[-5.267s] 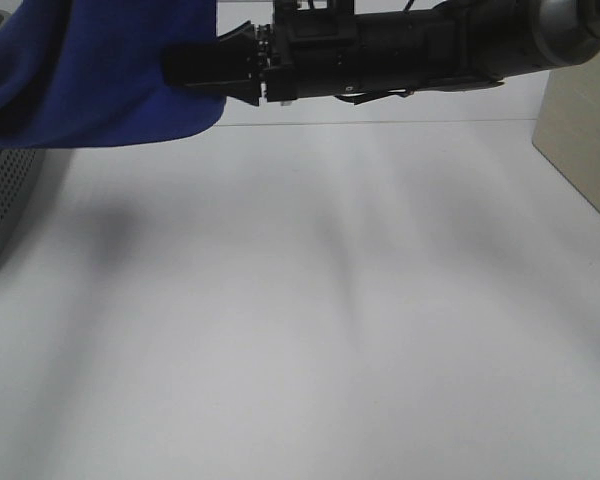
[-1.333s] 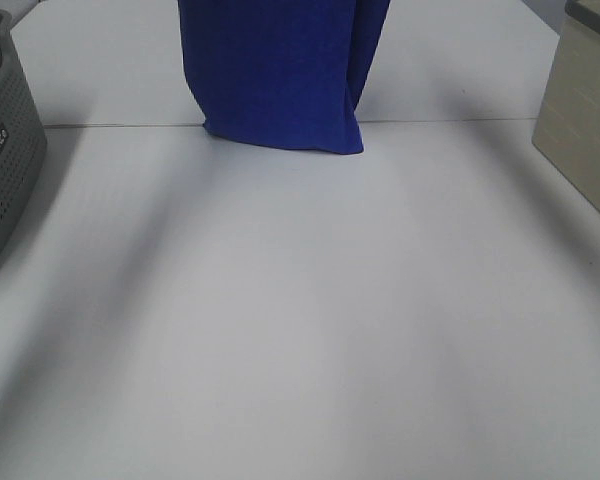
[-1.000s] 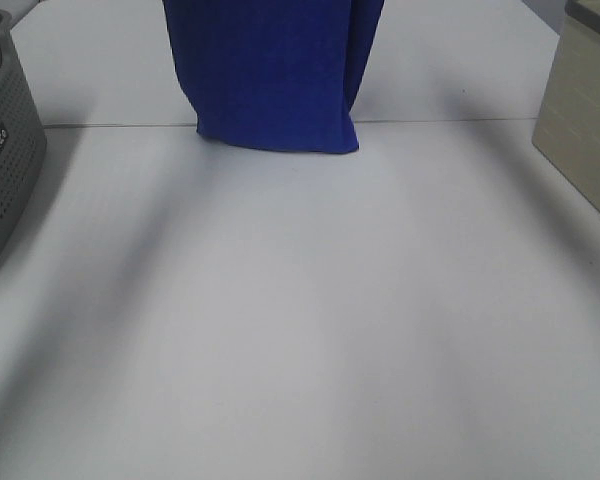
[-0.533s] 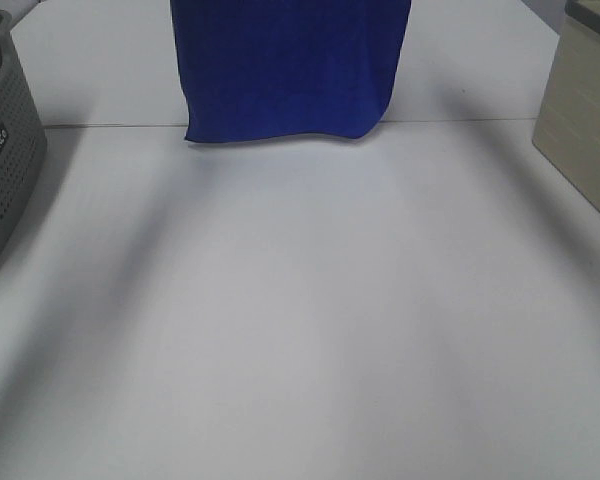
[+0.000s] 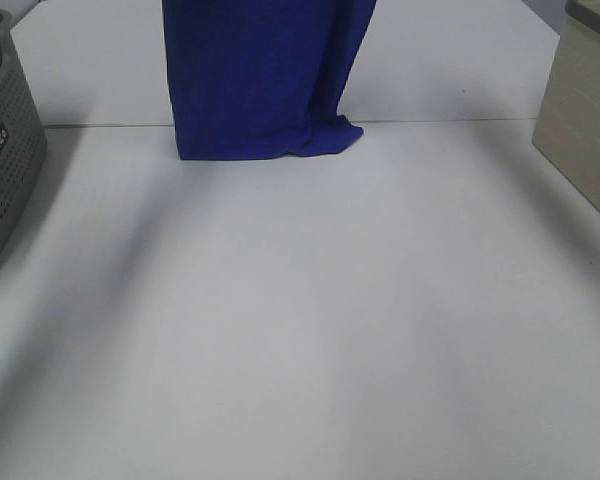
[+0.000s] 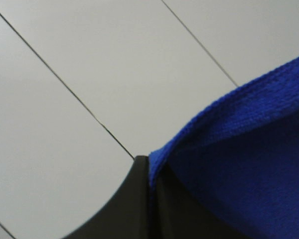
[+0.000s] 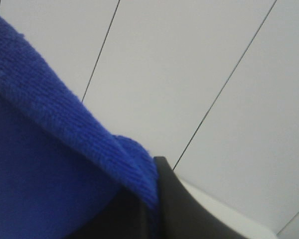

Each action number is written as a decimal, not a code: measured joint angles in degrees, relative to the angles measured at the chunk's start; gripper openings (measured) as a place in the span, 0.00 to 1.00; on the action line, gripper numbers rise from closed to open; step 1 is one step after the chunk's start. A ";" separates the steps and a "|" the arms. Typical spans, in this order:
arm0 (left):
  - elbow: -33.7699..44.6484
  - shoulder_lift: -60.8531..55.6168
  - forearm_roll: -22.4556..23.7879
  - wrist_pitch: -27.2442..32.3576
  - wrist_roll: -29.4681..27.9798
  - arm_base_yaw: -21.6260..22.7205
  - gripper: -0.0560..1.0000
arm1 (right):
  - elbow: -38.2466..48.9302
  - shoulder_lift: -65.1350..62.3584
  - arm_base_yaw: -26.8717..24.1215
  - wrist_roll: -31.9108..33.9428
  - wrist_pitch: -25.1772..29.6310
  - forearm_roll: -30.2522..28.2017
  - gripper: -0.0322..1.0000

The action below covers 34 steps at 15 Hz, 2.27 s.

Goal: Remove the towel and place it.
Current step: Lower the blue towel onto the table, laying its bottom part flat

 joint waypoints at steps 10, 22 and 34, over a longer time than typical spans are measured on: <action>-0.06 -14.44 20.17 58.90 -39.59 -0.17 0.05 | 0.00 -14.61 0.06 0.00 52.83 15.58 0.05; 43.43 -41.65 20.45 59.47 -50.65 -0.63 0.05 | 10.71 -19.48 0.74 6.99 57.58 23.15 0.05; 79.47 -65.03 7.28 57.81 -51.74 -0.86 0.05 | 50.19 -42.74 1.32 10.08 57.24 25.67 0.05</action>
